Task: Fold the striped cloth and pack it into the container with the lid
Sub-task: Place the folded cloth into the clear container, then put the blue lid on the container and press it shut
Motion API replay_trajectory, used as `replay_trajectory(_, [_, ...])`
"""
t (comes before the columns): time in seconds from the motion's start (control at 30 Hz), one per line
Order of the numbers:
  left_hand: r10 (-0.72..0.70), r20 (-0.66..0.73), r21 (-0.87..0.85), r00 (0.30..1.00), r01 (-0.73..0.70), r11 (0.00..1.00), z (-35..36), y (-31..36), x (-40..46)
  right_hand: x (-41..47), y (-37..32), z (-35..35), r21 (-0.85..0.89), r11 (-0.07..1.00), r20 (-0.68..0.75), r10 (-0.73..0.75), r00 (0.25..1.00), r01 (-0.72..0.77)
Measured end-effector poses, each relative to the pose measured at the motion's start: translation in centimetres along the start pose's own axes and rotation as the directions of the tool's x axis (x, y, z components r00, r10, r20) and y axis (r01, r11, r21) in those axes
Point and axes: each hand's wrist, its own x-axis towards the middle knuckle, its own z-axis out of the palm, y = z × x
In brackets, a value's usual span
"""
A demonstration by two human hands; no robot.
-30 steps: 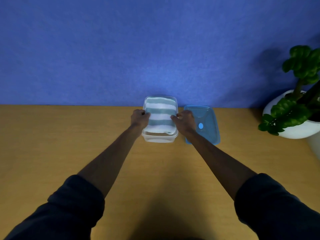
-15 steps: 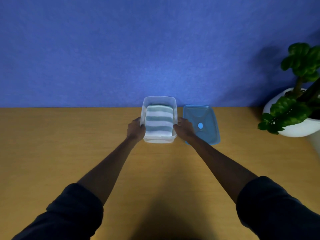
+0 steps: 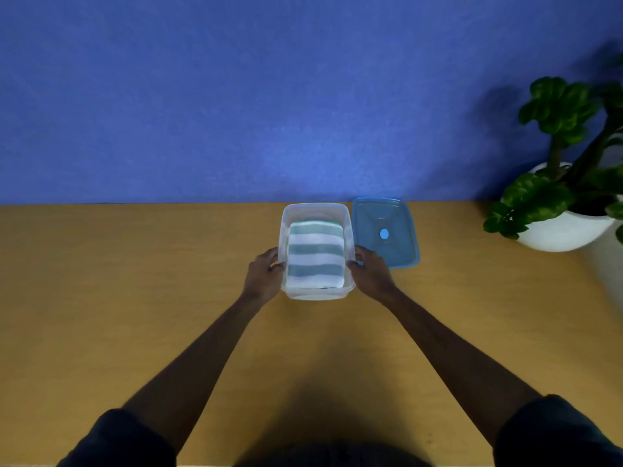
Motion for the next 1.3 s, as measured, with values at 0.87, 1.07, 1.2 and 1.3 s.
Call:
replay_trajectory(0.87, [-0.045,0.057,-0.149,0.997,0.053,0.987,3.9,-2.4,-10.3,-9.9,6.5,-0.5,0.043,0.999,0.052,0.01,0.999,-0.012])
replay_trajectory(1.07, [-0.124,0.081,-0.192,0.989,0.138,0.972,3.2,-2.8,-9.6,-7.4,6.9,-2.8,0.105,0.99,-0.066,0.1,0.993,-0.093])
replay_trajectory(1.2, [-0.156,0.021,-0.183,0.988,0.157,0.971,3.0,-2.4,-8.7,-4.0,7.9,-4.4,0.101,0.983,-0.179,0.167,0.97,-0.151])
replay_trajectory(1.3, [-0.151,-0.03,-0.198,0.988,0.143,0.97,2.7,-2.1,-7.8,-1.7,8.7,-5.3,0.064,0.976,-0.237,0.217,0.947,-0.208])
